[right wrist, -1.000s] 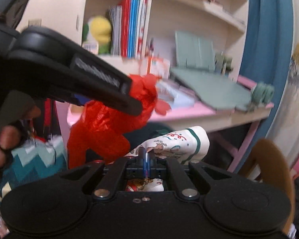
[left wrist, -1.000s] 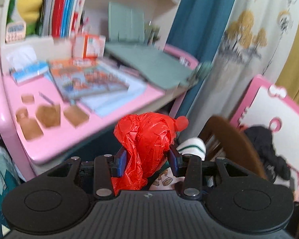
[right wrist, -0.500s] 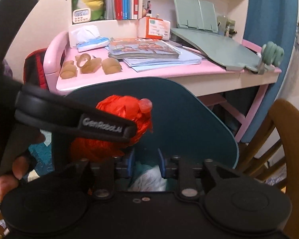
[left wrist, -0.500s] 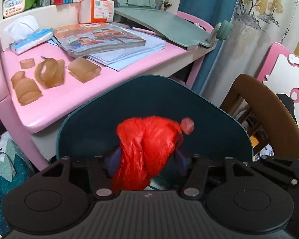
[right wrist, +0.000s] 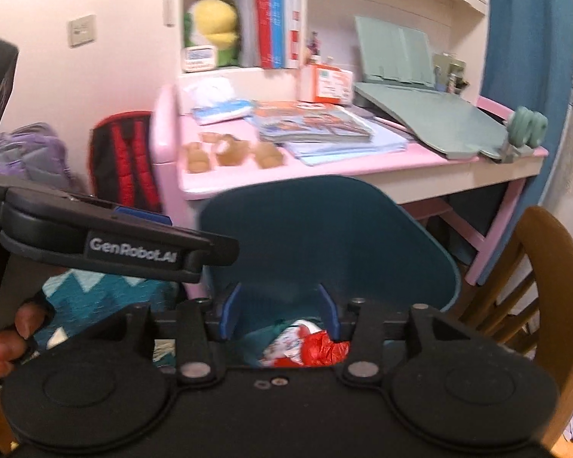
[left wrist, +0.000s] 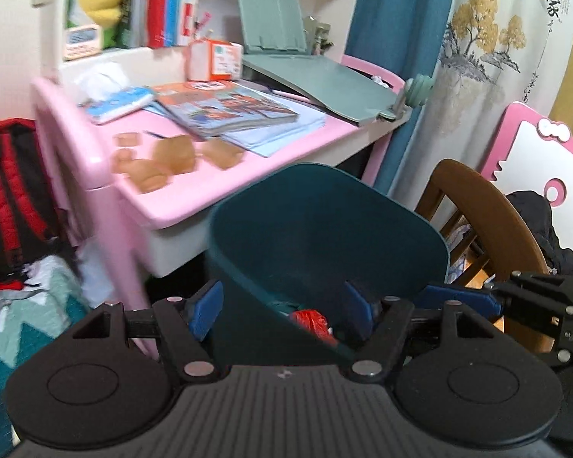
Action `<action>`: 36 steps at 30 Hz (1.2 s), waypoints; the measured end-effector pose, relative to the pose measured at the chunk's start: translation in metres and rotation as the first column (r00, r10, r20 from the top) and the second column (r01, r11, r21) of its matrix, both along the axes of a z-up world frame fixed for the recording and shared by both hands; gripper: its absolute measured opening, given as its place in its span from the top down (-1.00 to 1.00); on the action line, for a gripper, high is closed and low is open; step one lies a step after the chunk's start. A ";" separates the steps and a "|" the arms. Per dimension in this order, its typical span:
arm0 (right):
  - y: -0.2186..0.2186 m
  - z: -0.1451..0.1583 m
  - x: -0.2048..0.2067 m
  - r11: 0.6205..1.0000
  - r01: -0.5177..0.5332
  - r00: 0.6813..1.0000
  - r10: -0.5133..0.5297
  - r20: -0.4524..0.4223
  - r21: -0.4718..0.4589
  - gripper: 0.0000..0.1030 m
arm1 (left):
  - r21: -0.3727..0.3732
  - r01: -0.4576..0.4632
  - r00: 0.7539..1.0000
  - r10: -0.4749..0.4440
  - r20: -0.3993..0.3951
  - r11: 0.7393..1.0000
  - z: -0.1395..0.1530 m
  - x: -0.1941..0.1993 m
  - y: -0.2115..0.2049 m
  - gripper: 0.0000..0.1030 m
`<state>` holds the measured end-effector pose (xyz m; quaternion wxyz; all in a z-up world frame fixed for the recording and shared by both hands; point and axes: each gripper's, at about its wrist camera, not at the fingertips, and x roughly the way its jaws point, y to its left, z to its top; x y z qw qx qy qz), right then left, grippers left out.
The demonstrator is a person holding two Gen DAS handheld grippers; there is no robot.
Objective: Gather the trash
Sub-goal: 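Open the left tool to drop the red bag into the teal bin, then lower the left tool onto the pink mesh net and close it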
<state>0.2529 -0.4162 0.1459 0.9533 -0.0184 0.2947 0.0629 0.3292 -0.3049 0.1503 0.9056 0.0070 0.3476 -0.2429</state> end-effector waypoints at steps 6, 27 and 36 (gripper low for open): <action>0.040 0.008 -0.024 0.994 -0.106 0.994 0.106 -0.003 0.013 0.10 | 0.017 -0.080 0.997 0.080 0.019 0.997 0.011 -0.042 0.061 -0.34; 0.263 -0.119 -0.028 0.823 -0.556 0.793 0.567 -0.223 0.116 0.02 | 0.042 -0.445 0.886 0.446 -0.129 0.895 -0.111 -0.135 0.325 -0.63; 0.355 -0.234 -0.002 0.735 -0.653 0.651 0.668 -0.360 0.182 0.00 | 0.050 -0.604 0.760 0.595 -0.261 0.795 -0.227 -0.127 0.427 -0.73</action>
